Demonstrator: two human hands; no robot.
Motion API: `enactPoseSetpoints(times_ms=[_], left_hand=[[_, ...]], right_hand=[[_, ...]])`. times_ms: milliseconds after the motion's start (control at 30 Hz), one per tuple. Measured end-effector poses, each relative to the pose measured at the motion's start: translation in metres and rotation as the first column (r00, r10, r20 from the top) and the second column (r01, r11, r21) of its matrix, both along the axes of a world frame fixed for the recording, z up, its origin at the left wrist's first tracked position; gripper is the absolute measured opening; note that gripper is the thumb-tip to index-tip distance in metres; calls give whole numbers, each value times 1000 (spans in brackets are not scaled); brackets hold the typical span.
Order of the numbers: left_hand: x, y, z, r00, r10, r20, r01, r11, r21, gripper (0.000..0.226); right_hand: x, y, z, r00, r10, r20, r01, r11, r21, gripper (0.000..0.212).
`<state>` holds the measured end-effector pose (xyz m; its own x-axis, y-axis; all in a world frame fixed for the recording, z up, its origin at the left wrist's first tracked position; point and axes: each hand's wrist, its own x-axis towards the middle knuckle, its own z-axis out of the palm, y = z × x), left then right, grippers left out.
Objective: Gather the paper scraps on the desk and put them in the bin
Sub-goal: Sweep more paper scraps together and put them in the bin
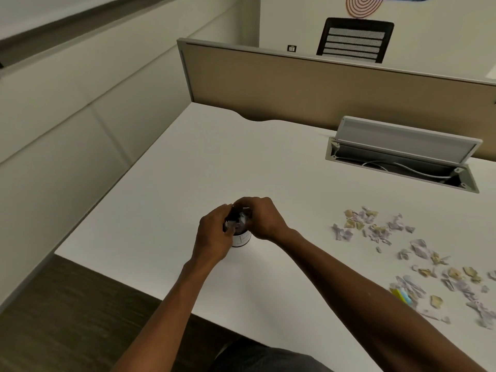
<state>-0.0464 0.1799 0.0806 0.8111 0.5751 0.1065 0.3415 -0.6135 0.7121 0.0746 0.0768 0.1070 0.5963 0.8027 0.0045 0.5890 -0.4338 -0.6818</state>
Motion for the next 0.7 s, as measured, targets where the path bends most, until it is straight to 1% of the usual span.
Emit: enactPoseSetpoints(times_ms=[67,133,200,267,333,367,467,533,567,633,700], left_hand=[[-2,-1,0,1000,-25,11,25,999,19,51],[-3,-2,0,998,-53,29,52,998,47,52],[-5,-7,-1,997,-43,57,37,994,100,49],[-7,-20,-4,989,-50,137,31,991,134,44],[-8,-41,-10,970,-130,207,105,986,127,39],[-8,-53,-15,961,-182,208,162,981,110,38],[1,-82,-32,949,-290,122,286,957,51,38],[14,-95,-41,941,-332,67,333,943,-6,37],[23,-100,-45,934,-354,45,355,934,-23,36],[45,-109,-49,915,-404,5,404,914,-32,36],[71,-118,-52,890,-456,-30,455,890,-25,38]], right_hand=[[-1,-2,-3,999,-43,-27,43,999,31,35],[-1,-8,-4,987,-139,-78,147,984,98,31],[0,-23,-9,961,-250,-115,268,947,178,24],[0,-50,-19,924,-355,-145,379,902,206,20],[-2,-87,-36,881,-455,-127,471,867,162,20],[-3,-109,-46,859,-502,-99,511,852,115,20],[-11,-173,-76,803,-594,57,596,796,-101,21],[-19,-203,-90,798,-580,163,603,764,-230,24],[-24,-212,-95,815,-544,201,580,766,-279,25],[-34,-221,-101,871,-423,250,488,801,-346,30],[-40,-223,-104,926,-296,234,367,852,-373,36]])
